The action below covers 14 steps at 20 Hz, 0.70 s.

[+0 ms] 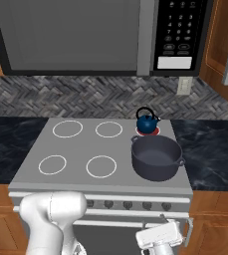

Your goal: Pick the kettle from the cabinet and place it on a stove burner. Then pick the pot from the counter and place it on another stove burner. Finally, turn both burners on.

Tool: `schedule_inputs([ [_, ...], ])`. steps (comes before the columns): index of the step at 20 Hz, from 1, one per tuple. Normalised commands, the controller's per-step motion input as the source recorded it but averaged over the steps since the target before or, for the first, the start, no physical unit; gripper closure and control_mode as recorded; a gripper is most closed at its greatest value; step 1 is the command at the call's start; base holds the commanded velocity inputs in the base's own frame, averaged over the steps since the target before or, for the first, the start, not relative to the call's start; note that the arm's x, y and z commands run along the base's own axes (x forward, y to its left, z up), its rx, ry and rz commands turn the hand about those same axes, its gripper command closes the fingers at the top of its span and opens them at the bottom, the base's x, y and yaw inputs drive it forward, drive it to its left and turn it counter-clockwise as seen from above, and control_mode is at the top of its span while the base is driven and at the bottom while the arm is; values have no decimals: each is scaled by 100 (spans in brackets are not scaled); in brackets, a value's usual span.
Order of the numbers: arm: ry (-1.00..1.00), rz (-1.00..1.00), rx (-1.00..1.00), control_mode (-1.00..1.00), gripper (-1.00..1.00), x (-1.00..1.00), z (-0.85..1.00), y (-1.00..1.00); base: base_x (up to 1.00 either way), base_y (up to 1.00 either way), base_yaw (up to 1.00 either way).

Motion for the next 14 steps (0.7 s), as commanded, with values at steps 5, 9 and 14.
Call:
schedule_inputs([
  [5,1,0,4,-100,-100,-1,15,-33,0,0,0],
  [9,5,0,5,-100,-100,0,3,-25,0,0,0],
  [14,6,0,6,-100,-100,14,-2,-7,0,0,0],
])
